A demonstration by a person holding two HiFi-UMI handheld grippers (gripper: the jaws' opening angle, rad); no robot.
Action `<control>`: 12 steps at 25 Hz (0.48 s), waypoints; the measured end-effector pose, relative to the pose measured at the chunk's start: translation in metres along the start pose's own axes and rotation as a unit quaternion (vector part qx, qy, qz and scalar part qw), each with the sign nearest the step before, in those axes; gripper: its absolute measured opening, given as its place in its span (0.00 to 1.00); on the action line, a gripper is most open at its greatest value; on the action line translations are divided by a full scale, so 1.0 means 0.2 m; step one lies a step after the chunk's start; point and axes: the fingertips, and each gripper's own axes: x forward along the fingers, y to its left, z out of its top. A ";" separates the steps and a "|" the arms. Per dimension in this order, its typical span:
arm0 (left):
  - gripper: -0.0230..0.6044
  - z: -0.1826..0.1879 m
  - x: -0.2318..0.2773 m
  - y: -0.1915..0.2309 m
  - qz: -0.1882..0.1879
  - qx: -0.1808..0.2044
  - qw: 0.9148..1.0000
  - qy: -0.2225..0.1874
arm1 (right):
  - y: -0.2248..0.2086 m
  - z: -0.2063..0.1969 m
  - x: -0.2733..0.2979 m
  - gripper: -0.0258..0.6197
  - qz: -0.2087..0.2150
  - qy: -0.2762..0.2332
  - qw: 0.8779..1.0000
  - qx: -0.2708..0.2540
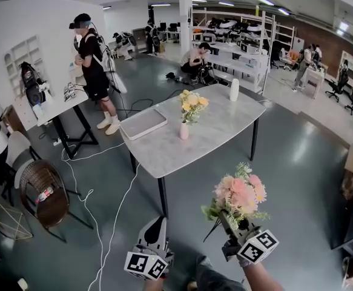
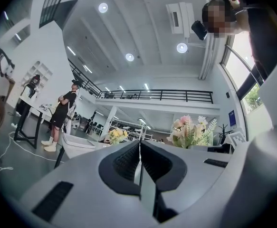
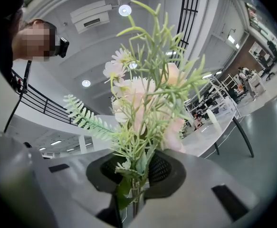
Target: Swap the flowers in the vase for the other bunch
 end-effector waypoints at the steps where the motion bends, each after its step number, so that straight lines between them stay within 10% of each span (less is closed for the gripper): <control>1: 0.07 -0.01 0.01 0.01 0.002 -0.001 1.000 0.001 | -0.01 -0.01 0.02 0.19 0.001 0.002 1.000 0.001; 12: 0.07 0.00 0.26 0.18 0.018 0.005 1.000 0.002 | -0.18 0.01 0.27 0.19 0.005 -0.006 1.000 0.004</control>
